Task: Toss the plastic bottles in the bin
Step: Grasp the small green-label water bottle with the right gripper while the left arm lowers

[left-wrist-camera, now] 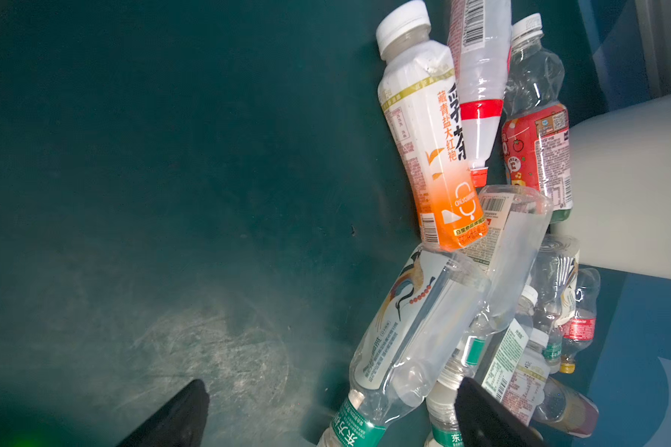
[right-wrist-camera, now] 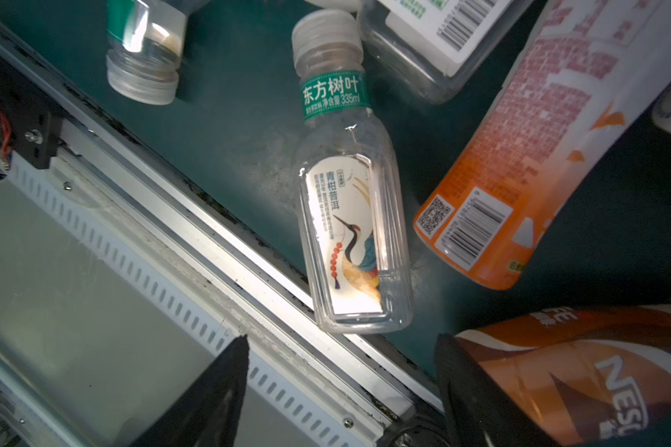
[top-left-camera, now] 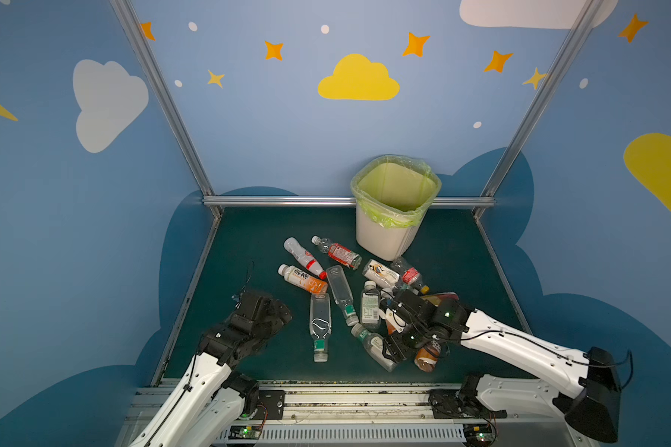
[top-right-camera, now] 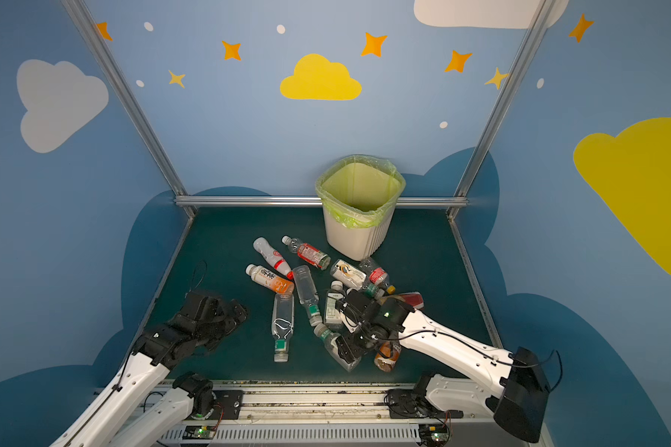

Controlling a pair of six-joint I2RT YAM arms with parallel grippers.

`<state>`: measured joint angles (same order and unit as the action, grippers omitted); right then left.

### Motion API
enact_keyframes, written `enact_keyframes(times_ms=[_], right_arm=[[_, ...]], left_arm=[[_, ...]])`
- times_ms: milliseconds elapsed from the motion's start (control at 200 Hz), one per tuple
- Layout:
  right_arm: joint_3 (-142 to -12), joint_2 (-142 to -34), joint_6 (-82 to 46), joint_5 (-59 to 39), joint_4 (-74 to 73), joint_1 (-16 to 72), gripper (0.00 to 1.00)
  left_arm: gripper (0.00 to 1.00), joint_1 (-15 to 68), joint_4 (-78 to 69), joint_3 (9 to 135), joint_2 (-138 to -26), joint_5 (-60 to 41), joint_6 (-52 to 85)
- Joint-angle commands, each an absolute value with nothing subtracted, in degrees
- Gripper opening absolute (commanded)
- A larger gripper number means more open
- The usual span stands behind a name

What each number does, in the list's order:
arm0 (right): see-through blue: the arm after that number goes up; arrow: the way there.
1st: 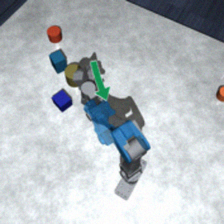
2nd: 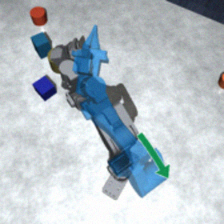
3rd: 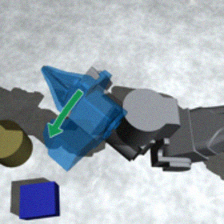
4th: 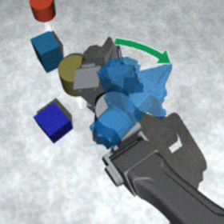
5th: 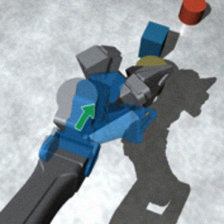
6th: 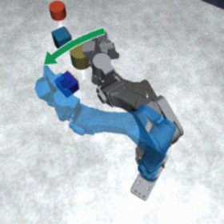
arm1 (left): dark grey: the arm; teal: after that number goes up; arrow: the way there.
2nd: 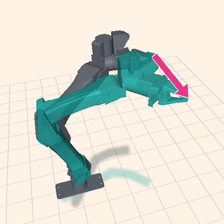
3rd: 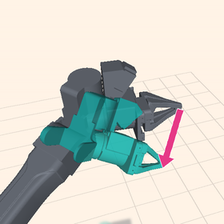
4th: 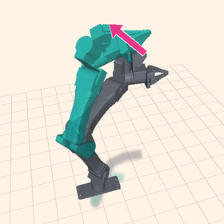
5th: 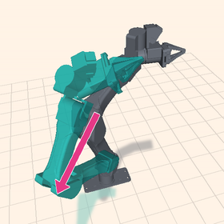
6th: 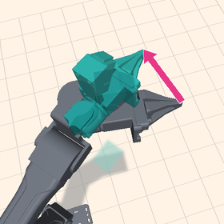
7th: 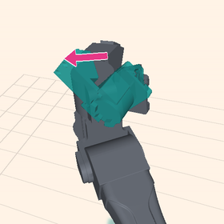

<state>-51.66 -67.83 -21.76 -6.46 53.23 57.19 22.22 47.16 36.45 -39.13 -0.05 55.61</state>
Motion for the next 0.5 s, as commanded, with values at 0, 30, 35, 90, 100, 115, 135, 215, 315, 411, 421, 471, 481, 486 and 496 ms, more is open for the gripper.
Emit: enact_keyframes(times_ms=[0, 30, 35, 90, 100, 115, 135, 215, 315, 411, 421, 471, 481, 486, 496], right_arm=[[-53.61, -70.86, -19.66, -3.78, 53.29, 57.66, 0.77], [-54.16, -71.85, -19.39, -3.69, 53.28, 57.66, 0.76], [-54.24, -72.05, -19.32, -3.69, 53.36, 57.66, 0.77], [-54.98, -73.96, -18.79, -3.64, 53.35, 57.79, 0.77], [-55.08, -74.41, -18.74, -3.61, 53.26, 57.82, 0.77], [-55.17, -74.9, -18.58, -3.6, 53.21, 57.85, 0.77], [-55.35, -75.47, -18.34, -3.6, 53.1, 57.98, 0.77], [-56.34, -77.8, -17.57, -3.61, 52.66, 58.46, 0.77], [-57.76, -80.5, -16.33, -3.52, 52.36, 59.03, 0.77], [-59.24, -83.03, -15.09, -3.27, 52.83, 59.37, 0.77], [-59.37, -83.29, -15.02, -3.19, 52.89, 59.4, 0.77], [-60.0, -84.55, -14.61, -3.01, 53.27, 59.61, 0.77], [-60.09, -84.79, -14.46, -2.99, 53.31, 59.7, 0.77], [-60.15, -84.89, -14.44, -2.99, 53.28, 59.73, 0.77], [-60.26, -85.14, -14.35, -2.97, 53.4, 59.74, 0.77]], left_arm=[[1.0, 22.72, 49.66, 35.73, -37.88, 1.76, 56.44], [1.0, 22.68, 49.74, 35.61, -37.85, 1.84, 56.35], [1.0, 22.72, 49.78, 35.6, -37.87, 1.84, 56.34], [1.0, 22.83, 50.0, 35.6, -38.18, 2.01, 56.17], [1.0, 22.8, 50.01, 35.6, -38.26, 2.02, 56.17], [1.0, 22.93, 50.01, 35.6, -38.38, 2.02, 56.1], [1.0, 22.86, 50.01, 35.6, -38.63, 1.94, 56.01], [1.0, 22.98, 49.92, 35.93, -39.53, 1.59, 55.78], [1.0, 23.1, 49.83, 36.52, -39.99, 1.82, 55.44], [1.0, 23.06, 49.83, 36.91, -39.9, 2.35, 55.05], [1.0, 23.04, 49.88, 36.98, -39.9, 2.37, 54.96], [1.0, 23.03, 49.89, 37.16, -39.89, 2.57, 54.68], [1.0, 23.03, 49.91, 37.17, -39.9, 2.6, 54.61], [1.0, 23.07, 49.92, 37.17, -39.9, 2.62, 54.55], [1.0, 23.04, 49.92, 37.24, -39.9, 2.63, 54.55]])
